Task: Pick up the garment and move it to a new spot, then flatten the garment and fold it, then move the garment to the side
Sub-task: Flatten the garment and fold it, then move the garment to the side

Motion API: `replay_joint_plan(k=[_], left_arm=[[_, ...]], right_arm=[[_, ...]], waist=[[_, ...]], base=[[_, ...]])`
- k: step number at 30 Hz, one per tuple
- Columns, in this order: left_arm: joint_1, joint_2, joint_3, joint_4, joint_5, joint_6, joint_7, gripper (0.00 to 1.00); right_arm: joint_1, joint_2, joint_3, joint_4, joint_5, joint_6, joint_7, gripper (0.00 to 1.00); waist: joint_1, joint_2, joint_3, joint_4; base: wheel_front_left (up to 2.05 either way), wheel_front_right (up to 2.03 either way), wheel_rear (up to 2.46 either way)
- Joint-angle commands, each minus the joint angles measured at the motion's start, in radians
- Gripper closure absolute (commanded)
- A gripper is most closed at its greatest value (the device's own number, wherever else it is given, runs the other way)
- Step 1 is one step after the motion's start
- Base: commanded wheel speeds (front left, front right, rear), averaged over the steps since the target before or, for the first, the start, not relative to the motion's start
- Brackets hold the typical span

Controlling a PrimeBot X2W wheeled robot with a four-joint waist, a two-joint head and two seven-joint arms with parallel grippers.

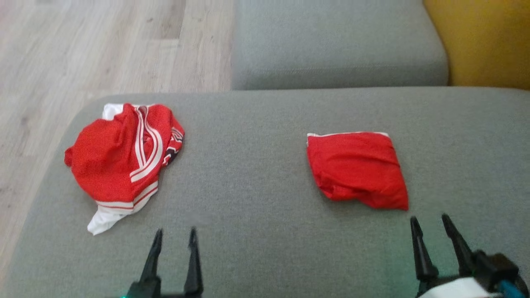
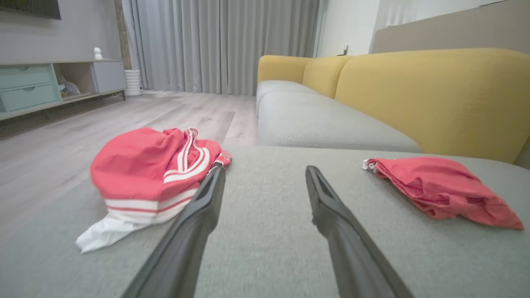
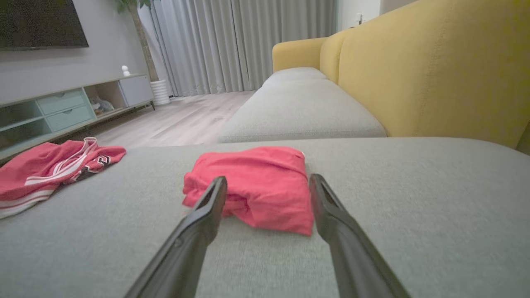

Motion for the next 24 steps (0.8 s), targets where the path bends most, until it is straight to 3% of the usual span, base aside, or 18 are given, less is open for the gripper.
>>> replay_joint_plan(k=[1,10,24], left_arm=[[-0.003,-0.002,0.052,-0.023,-0.003,-0.002,-0.005,0.0],[0.044,-0.002,0.086,-0.014,0.001,-0.027,-0.005,0.0],[0.045,-0.003,0.079,-0.007,0.026,-0.031,-0.005,0.0]], right_arm=[[-0.015,0.004,0.005,-0.036,-0.012,0.007,-0.014,0.0],[0.017,0.026,-0.01,-0.036,-0.08,0.007,-0.014,0.0],[0.032,0.031,-0.012,-0.036,-0.1,0.007,-0.014,0.0]], waist=[[0.0001,-0.0001,-0.022,-0.012],[0.0001,-0.0001,-0.047,-0.015],[0.0001,-0.0001,-0.041,-0.003]], base=[[0.0,0.0,0.0],[0.0,0.0,0.0],[0.0,0.0,0.0]])
